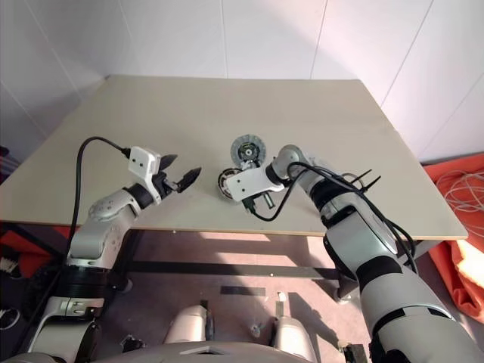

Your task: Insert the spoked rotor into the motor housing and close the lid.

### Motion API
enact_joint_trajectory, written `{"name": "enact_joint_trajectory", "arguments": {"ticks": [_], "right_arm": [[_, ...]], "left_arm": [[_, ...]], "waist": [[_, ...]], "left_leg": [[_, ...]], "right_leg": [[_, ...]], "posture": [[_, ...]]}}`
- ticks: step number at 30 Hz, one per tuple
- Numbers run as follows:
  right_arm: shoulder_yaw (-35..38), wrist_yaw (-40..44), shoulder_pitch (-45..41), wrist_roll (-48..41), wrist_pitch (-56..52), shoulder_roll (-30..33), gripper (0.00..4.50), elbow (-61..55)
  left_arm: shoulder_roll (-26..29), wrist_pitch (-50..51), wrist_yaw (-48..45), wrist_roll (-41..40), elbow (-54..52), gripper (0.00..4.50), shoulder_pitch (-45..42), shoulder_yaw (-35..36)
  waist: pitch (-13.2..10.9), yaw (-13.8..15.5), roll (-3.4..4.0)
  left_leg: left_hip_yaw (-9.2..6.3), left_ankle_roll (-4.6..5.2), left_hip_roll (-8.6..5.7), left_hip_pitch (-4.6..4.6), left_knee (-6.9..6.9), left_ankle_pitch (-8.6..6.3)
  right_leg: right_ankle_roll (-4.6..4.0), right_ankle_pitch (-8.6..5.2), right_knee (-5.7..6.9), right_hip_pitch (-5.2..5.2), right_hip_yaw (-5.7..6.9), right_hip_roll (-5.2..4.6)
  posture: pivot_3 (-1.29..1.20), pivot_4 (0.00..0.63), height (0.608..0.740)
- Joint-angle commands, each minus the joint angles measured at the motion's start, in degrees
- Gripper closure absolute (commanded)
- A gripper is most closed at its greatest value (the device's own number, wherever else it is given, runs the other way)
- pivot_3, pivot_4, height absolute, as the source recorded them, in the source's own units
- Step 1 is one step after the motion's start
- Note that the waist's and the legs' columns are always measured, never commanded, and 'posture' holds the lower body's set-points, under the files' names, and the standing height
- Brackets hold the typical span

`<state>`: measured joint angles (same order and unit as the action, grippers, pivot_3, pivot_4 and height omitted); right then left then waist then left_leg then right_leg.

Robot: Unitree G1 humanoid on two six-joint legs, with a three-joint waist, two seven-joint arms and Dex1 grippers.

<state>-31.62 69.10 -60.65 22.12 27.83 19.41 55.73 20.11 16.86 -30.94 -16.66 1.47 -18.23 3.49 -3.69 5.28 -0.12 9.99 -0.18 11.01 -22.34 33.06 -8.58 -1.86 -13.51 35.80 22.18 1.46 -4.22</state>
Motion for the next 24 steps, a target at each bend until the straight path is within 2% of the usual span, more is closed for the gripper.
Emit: {"name": "enact_joint_trajectory", "arguments": {"ticks": [1,6,10,13,18,24], "right_arm": [[2.87,2.47,0.99,-3.55,-2.66,0.85,4.50,-5.26],[4.18,11.26,6.97,-8.64,-10.78,3.61,4.50,-17.56],[4.51,13.76,10.24,-10.04,-17.66,6.29,4.50,-26.10],[4.70,11.97,10.54,-9.29,-22.55,6.77,4.50,-28.63],[5.07,3.18,7.69,-6.34,-32.39,3.57,4.50,-23.22],[4.82,0.22,6.15,-6.57,-38.86,1.62,4.50,-20.45]], "left_arm": [[-0.09,-1.09,0.20,-0.10,-1.22,0.00,-1.22,0.59],[-0.46,-1.20,0.42,-0.08,-1.34,0.00,-0.82,0.56],[-0.72,-1.27,0.52,-0.08,-1.34,0.00,-0.59,0.51],[-0.97,-1.29,0.55,-0.04,-1.36,0.00,-0.50,0.33],[-1.22,-1.25,0.47,0.04,-1.48,0.00,-0.44,0.23],[-0.97,-1.04,0.35,0.02,-1.79,0.00,-0.32,0.38]], "waist": [[0.00,0.05,0.00],[0.00,0.26,0.00],[0.00,0.37,0.00],[0.00,0.33,0.00],[0.00,0.17,0.00],[0.00,0.24,0.00]], "left_leg": [[0.00,0.00,0.00,0.00,0.00,0.00],[0.00,0.04,0.00,-0.21,0.00,-0.02],[0.00,0.14,0.00,-0.42,0.06,-0.07],[0.00,0.14,0.00,-0.44,0.10,-0.07],[0.00,0.12,0.00,-0.23,0.10,-0.07],[-0.02,0.10,0.00,0.00,0.06,-0.06]], "right_leg": [[0.00,0.00,-0.01,0.00,0.00,0.00],[0.00,0.00,-0.13,0.08,0.02,0.00],[0.02,-0.01,-0.17,0.21,0.05,0.00],[0.02,-0.01,-0.15,0.22,0.06,0.00],[0.01,0.00,-0.02,0.14,0.05,0.00],[-0.04,0.04,0.02,-0.03,0.04,-0.01]], "posture": [[0.00,0.000,0.740],[0.00,0.000,0.740],[0.00,0.000,0.740],[0.00,0.000,0.740],[0.00,0.000,0.740],[0.00,0.000,0.740]]}}
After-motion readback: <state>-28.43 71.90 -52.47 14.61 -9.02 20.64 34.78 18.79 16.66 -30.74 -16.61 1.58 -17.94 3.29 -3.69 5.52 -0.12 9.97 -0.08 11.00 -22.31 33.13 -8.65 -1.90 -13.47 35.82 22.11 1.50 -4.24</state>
